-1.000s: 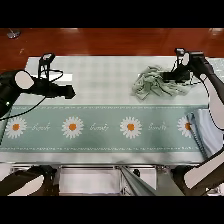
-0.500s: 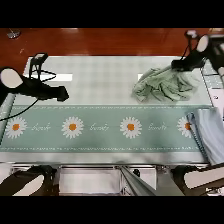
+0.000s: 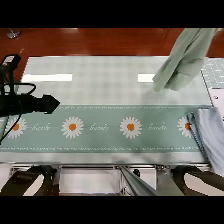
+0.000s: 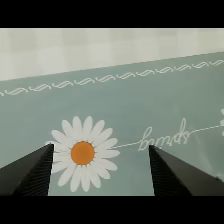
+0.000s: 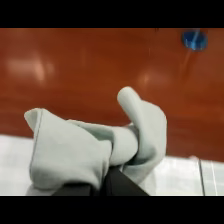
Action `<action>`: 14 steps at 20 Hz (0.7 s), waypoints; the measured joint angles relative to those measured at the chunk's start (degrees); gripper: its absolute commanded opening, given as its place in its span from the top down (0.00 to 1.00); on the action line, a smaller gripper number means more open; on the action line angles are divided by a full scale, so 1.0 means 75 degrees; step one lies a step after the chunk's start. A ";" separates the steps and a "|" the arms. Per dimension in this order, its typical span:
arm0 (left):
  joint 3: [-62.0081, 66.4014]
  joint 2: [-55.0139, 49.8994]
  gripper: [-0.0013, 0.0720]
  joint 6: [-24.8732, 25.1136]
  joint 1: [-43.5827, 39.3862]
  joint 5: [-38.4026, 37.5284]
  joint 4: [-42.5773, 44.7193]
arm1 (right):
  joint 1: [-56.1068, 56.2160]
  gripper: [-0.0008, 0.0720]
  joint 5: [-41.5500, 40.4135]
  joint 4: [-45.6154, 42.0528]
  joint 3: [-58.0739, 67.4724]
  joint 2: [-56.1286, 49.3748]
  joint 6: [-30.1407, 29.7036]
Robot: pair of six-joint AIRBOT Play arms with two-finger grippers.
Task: Fold the shirts.
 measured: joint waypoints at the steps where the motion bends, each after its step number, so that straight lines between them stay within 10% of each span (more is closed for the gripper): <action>1: -0.0114 0.0102 0.02 -0.0009 0.0000 0.0003 -0.0064 | -0.0006 0.96 0.0073 0.0329 0.0087 0.0274 -0.0111; 14: -0.0609 0.0297 0.02 -0.0125 0.0009 0.0662 -0.0446 | 0.2885 0.96 0.1253 0.2422 -0.1565 0.1230 -0.0460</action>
